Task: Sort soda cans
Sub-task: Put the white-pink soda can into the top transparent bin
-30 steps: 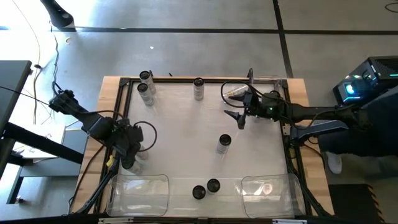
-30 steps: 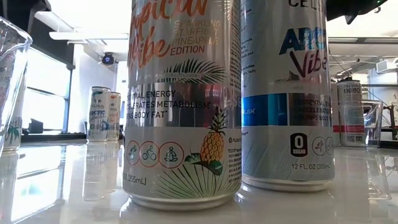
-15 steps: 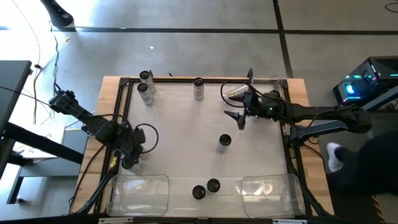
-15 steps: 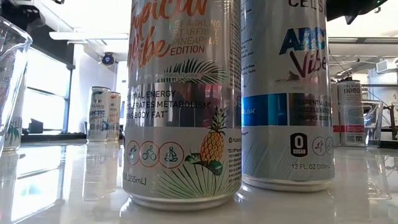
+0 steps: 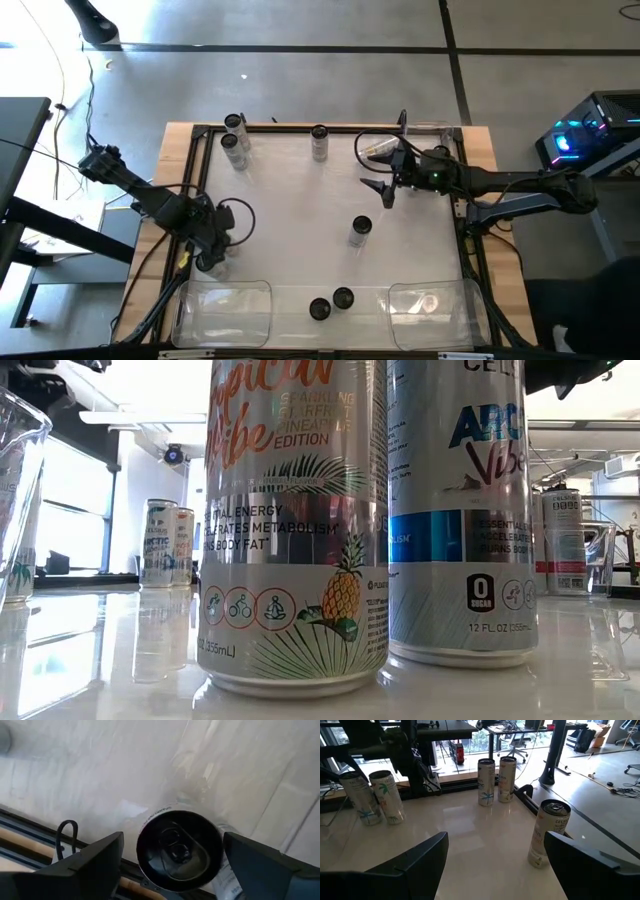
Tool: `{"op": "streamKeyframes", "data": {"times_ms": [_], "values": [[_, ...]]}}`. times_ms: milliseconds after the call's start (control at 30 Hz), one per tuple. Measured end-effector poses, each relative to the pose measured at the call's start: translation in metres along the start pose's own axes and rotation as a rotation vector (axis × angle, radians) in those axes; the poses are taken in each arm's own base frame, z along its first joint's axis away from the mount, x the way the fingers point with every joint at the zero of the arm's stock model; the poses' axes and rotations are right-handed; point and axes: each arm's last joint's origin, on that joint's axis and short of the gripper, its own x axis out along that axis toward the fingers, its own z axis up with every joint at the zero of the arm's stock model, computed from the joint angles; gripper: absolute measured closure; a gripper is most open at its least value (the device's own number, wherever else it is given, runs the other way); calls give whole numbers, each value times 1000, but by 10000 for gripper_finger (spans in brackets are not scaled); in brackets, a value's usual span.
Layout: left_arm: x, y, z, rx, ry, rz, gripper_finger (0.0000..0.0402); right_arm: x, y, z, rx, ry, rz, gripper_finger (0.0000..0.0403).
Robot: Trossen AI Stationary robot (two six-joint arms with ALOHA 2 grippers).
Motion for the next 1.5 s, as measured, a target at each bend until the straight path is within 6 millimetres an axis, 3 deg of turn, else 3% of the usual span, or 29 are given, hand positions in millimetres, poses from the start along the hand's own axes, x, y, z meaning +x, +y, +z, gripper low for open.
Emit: {"op": "streamKeyframes", "data": {"times_ms": [267, 500, 833, 967, 1133, 1367, 1500], "values": [[9, -1, -2, 4, 21, 0, 76, 0, 0, -1, -1, 8, -1, 77], [16, 1, -3, 15, 65, -10, 156, -8, 5, 3, 24, -18, 24, 77], [2, 21, 35, 57, -91, 6, 161, -43, 9, 15, 22, -88, 4, 77], [1, 32, 72, 102, -227, -29, 161, -46, 7, 13, 66, -64, -13, 77], [11, 54, 142, 190, -269, -27, 161, -44, 7, 9, 131, -20, -16, 77], [43, 88, 237, 319, -184, 19, 161, -45, 6, 1, 220, 58, -28, 77], [62, 99, 277, 310, -171, -45, 161, -45, 6, -5, 234, 114, -43, 77]]}}
